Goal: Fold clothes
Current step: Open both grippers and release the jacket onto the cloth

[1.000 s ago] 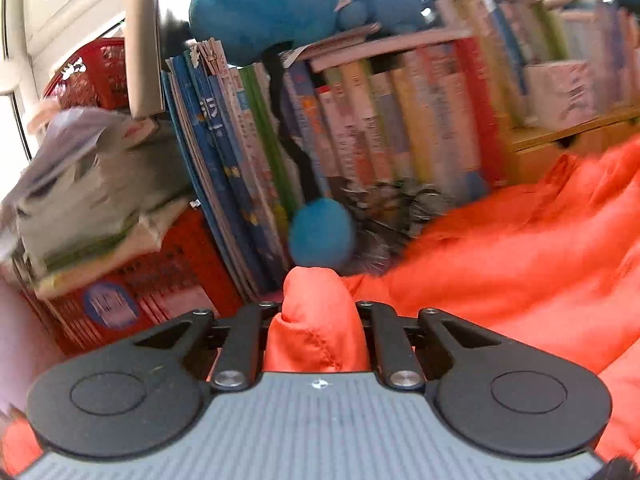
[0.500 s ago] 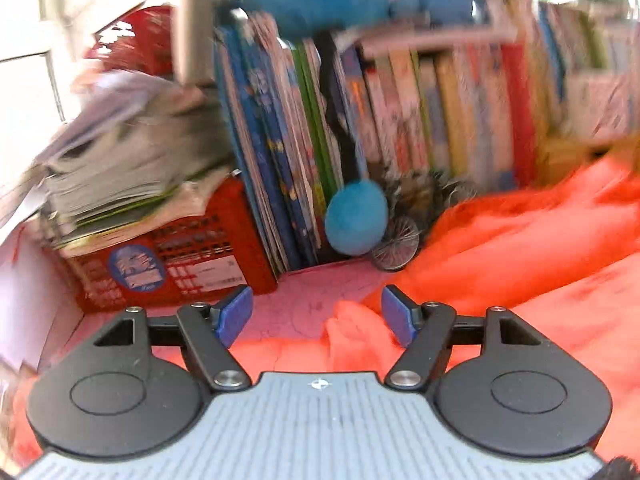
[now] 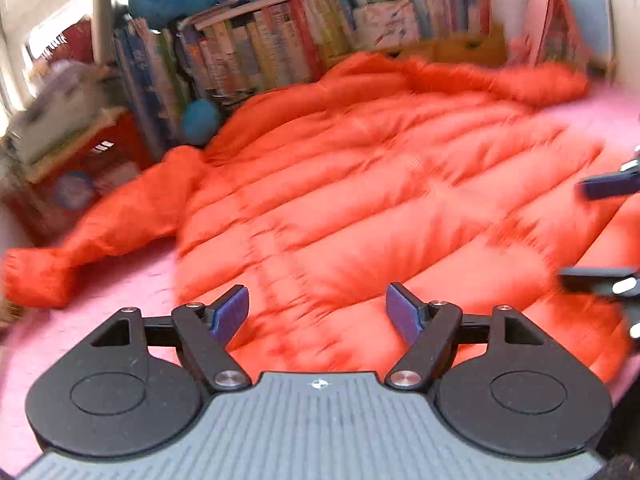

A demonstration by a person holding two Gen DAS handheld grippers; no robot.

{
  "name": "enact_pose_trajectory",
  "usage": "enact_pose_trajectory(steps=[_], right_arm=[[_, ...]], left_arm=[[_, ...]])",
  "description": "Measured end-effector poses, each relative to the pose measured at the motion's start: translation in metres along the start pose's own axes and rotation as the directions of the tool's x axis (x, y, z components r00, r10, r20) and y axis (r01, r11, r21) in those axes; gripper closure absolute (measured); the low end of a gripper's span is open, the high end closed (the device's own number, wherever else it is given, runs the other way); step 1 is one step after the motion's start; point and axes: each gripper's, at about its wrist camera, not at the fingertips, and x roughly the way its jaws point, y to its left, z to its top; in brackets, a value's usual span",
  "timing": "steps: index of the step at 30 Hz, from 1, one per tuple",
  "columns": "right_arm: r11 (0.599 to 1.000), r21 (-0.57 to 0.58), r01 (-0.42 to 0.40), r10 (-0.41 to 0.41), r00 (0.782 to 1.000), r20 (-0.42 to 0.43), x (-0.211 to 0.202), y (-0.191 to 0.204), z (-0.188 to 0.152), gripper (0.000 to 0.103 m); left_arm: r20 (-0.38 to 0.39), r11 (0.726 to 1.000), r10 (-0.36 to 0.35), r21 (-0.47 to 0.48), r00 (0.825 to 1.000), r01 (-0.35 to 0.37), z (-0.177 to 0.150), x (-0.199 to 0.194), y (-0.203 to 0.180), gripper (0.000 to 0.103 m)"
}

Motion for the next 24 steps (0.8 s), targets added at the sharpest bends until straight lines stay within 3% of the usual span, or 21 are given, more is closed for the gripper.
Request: enact_pose_trajectory(steps=[4,8,12,18,22,24], right_arm=[[0.983,0.114,0.141,-0.139,0.990,-0.024,-0.018,-0.036,-0.028,0.021],[0.922,0.215,0.322,-0.313,0.947,-0.074,-0.037,-0.074,-0.046,0.019],[0.918,0.201,0.342,-0.346,0.938,-0.017,-0.057,-0.071,-0.055,0.019],[0.980,0.071,0.184,-0.189,0.980,0.061,-0.065,-0.035,-0.057,0.019],[0.995,-0.056,0.078,-0.072,0.993,0.091,-0.058,0.006,-0.049,0.019],[0.991,-0.119,0.054,-0.042,0.994,0.099,-0.050,0.027,-0.045,0.019]], left_arm=[[-0.039,0.995,0.092,-0.032,0.995,-0.093,-0.011,-0.004,0.028,0.024],[-0.033,0.982,0.186,-0.030,0.982,-0.187,-0.020,-0.025,0.048,0.026],[0.049,0.985,0.169,-0.054,0.984,-0.167,-0.019,-0.065,0.062,0.024],[0.128,0.997,0.081,0.008,0.988,-0.082,-0.017,-0.112,0.061,0.020],[0.110,0.997,-0.061,0.046,0.992,0.056,-0.033,-0.123,0.043,0.018],[0.085,0.993,-0.098,0.077,0.992,0.092,-0.043,-0.119,0.026,0.018]])
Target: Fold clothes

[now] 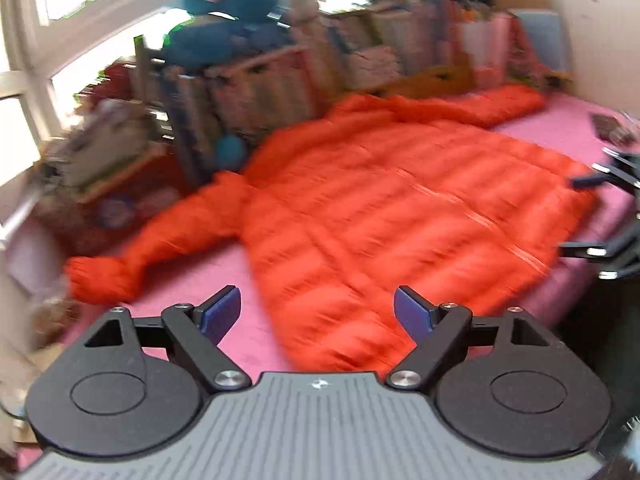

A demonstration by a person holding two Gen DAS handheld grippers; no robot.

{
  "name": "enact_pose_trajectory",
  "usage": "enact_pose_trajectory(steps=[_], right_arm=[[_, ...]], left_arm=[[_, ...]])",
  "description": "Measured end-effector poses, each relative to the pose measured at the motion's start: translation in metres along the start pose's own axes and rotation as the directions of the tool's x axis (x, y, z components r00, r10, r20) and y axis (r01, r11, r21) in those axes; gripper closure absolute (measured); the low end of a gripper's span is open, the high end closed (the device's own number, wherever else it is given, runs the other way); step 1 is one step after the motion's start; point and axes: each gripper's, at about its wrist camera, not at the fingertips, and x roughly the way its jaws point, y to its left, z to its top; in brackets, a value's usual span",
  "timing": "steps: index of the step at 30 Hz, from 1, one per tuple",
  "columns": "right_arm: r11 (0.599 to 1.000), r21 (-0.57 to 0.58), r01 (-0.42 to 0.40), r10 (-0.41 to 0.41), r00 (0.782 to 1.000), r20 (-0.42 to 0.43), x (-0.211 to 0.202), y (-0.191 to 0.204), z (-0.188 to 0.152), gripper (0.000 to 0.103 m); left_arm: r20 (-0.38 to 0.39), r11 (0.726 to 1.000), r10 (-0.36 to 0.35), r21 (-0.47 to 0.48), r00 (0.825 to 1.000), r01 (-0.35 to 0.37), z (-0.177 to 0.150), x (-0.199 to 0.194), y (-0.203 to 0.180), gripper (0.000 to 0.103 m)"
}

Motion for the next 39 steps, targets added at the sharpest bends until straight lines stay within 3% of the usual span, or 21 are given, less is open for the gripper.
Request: enact_pose_trajectory(steps=[3,5,9,15,19,22,26,28,29,30,31,32,33,35,38,39], right_arm=[[0.999,-0.040,-0.008,0.009,1.000,0.022,0.009,0.019,0.008,0.019],[0.998,-0.016,-0.060,0.060,0.997,0.038,0.009,0.020,0.015,0.019],[0.986,0.022,-0.167,0.165,0.983,0.084,0.007,0.028,0.027,0.013],[0.996,-0.074,-0.043,0.050,0.995,0.086,0.027,0.055,0.035,0.013],[0.998,-0.001,0.056,-0.055,0.993,0.102,0.036,0.044,0.042,0.014],[0.995,0.072,0.064,-0.070,0.995,0.075,0.035,0.017,0.041,0.014],[0.984,0.062,0.168,-0.171,0.984,0.041,0.025,-0.006,0.025,0.014],[0.960,0.097,0.261,-0.263,0.965,0.006,0.021,-0.023,0.012,0.018],[0.939,0.127,0.319,-0.319,0.948,-0.024,0.020,-0.032,0.005,0.030],[0.913,0.161,0.375,-0.370,0.927,-0.060,0.019,-0.043,-0.002,0.061],[0.882,0.211,0.422,-0.410,0.906,-0.102,0.018,-0.057,-0.009,0.061],[0.857,0.274,0.436,-0.416,0.900,-0.130,0.014,-0.071,-0.016,0.066],[0.835,0.328,0.441,-0.418,0.897,-0.143,0.008,-0.082,-0.020,0.064],[0.815,0.395,0.423,-0.403,0.905,-0.137,-0.005,-0.095,-0.024,0.063],[0.860,0.259,0.439,-0.422,0.898,-0.123,-0.005,-0.085,-0.024,0.060],[0.868,0.221,0.446,-0.426,0.895,-0.131,-0.003,-0.083,-0.026,0.054]], left_arm=[[-0.053,0.999,-0.050,0.017,0.997,0.051,-0.013,0.016,-0.024,0.019],[-0.081,0.997,-0.068,0.018,0.994,0.069,-0.019,0.028,-0.034,0.018],[-0.060,0.998,0.070,0.000,0.996,-0.070,-0.012,0.052,-0.037,0.019],[-0.038,0.975,0.092,-0.202,0.995,-0.098,0.009,0.076,-0.005,0.018],[-0.009,0.966,0.129,-0.224,0.992,-0.128,0.014,0.074,0.002,0.013],[-0.012,0.967,0.144,-0.212,0.989,-0.143,0.011,0.075,0.004,0.010],[-0.036,0.960,0.180,-0.214,0.983,-0.183,0.004,0.077,0.012,0.010],[-0.057,0.948,0.221,-0.223,0.974,-0.228,-0.002,0.076,0.018,0.009],[-0.068,0.940,0.244,-0.228,0.967,-0.253,-0.005,0.075,0.021,0.009],[-0.079,0.928,0.283,-0.229,0.956,-0.293,-0.008,0.074,0.023,0.009],[-0.091,0.906,0.348,-0.223,0.933,-0.360,-0.012,0.072,0.027,0.012],[-0.104,0.874,0.423,-0.215,0.900,-0.436,-0.017,0.070,0.032,0.006],[-0.102,0.861,0.445,-0.223,0.890,-0.456,-0.021,0.066,0.039,0.004],[-0.088,0.869,0.409,-0.265,0.908,-0.417,-0.025,0.053,0.048,0.004],[-0.102,0.860,0.466,-0.180,0.879,-0.477,-0.029,0.051,0.040,0.004],[-0.119,0.865,0.454,-0.176,0.883,-0.469,-0.031,0.053,0.040,0.003]])
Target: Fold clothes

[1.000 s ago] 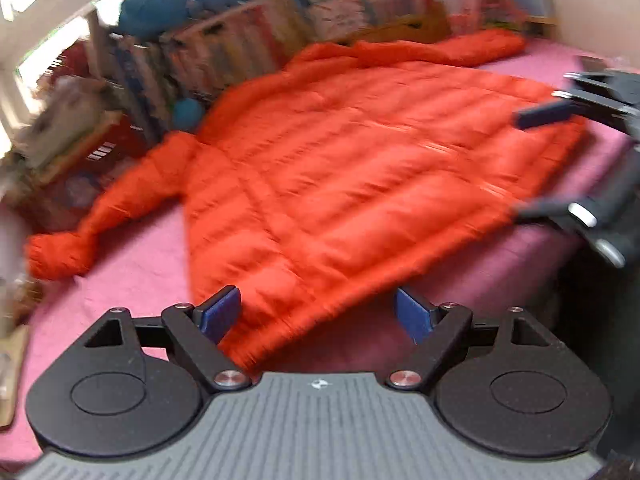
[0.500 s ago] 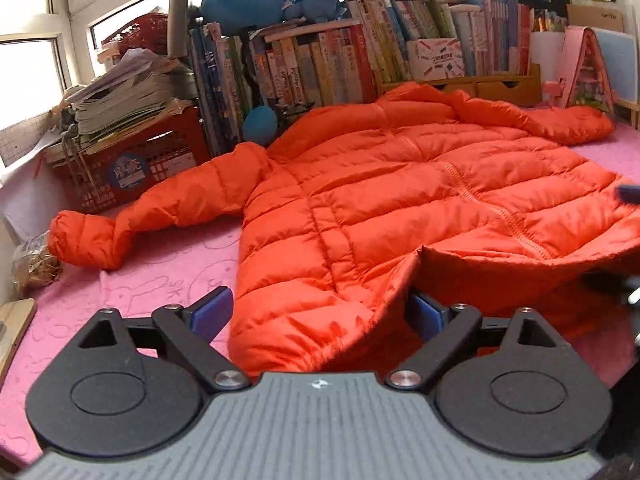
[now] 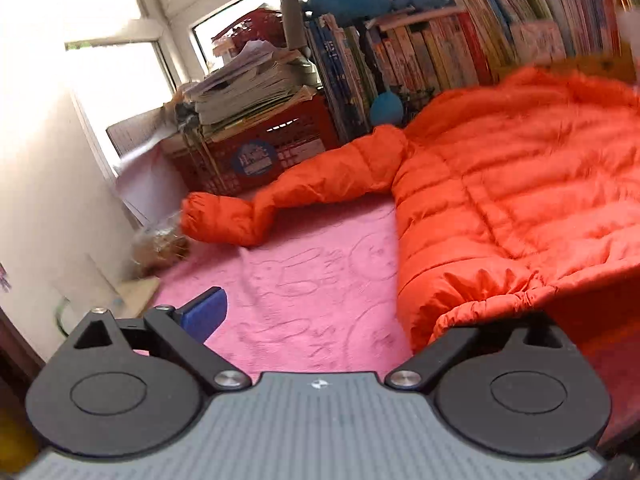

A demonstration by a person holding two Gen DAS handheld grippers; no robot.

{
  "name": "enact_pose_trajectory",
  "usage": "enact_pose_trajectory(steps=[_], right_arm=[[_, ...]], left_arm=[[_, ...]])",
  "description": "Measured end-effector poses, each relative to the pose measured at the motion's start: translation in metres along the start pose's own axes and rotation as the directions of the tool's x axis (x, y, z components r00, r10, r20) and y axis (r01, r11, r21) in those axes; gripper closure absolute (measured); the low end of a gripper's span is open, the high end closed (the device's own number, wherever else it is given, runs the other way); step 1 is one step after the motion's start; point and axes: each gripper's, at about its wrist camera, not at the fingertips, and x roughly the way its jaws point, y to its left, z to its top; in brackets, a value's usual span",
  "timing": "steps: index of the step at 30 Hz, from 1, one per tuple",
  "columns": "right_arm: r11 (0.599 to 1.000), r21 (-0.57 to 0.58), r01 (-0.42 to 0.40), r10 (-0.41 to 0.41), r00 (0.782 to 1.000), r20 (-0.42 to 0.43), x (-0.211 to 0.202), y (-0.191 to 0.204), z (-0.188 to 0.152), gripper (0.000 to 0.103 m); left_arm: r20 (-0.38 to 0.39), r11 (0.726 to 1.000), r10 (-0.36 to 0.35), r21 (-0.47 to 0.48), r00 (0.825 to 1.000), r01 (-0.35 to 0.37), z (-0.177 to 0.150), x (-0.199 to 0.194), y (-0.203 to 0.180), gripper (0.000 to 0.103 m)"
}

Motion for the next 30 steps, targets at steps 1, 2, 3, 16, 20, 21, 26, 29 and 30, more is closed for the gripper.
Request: enact_pose_trajectory(steps=[1,2,3,16,20,21,26,29,30], right_arm=[[0.999,-0.038,0.007,-0.007,1.000,-0.006,0.002,0.003,-0.002,0.050],[0.998,-0.056,0.006,-0.008,1.000,-0.021,0.004,0.002,-0.005,0.044],[0.999,-0.040,-0.005,0.003,0.999,-0.048,0.009,-0.003,-0.007,0.041],[0.937,-0.102,-0.334,0.333,0.943,-0.019,-0.003,-0.041,0.011,0.009],[0.917,-0.093,-0.389,0.383,0.921,-0.071,0.009,-0.039,0.002,0.009],[0.907,-0.080,-0.414,0.408,0.910,-0.078,0.011,-0.038,0.000,0.009],[0.860,-0.074,-0.504,0.497,0.862,-0.096,0.001,-0.043,-0.008,0.006],[0.884,-0.069,-0.462,0.453,0.884,-0.114,-0.006,-0.050,-0.015,0.002],[0.886,-0.056,-0.461,0.453,0.884,-0.115,-0.008,-0.053,-0.017,0.002]], left_arm=[[-0.028,1.000,-0.019,-0.001,0.999,0.019,-0.002,0.003,0.000,0.002],[-0.054,0.999,-0.042,-0.004,0.998,0.042,-0.005,0.006,0.001,0.001],[-0.075,0.998,-0.069,-0.004,0.995,0.069,-0.009,0.008,0.001,0.001],[-0.080,0.776,-0.625,-0.171,0.777,0.607,-0.007,0.000,0.058,0.002],[-0.002,0.724,-0.673,-0.203,0.739,0.659,-0.013,0.000,0.076,0.002],[0.037,0.687,-0.701,-0.235,0.712,0.688,-0.014,0.002,0.082,0.002],[0.206,0.533,-0.774,-0.298,0.599,0.792,0.016,0.013,0.102,0.002],[0.236,0.565,-0.746,-0.268,0.622,0.780,0.041,0.016,0.091,0.000],[0.218,0.605,-0.724,-0.257,0.655,0.754,0.048,0.018,0.080,0.000]])
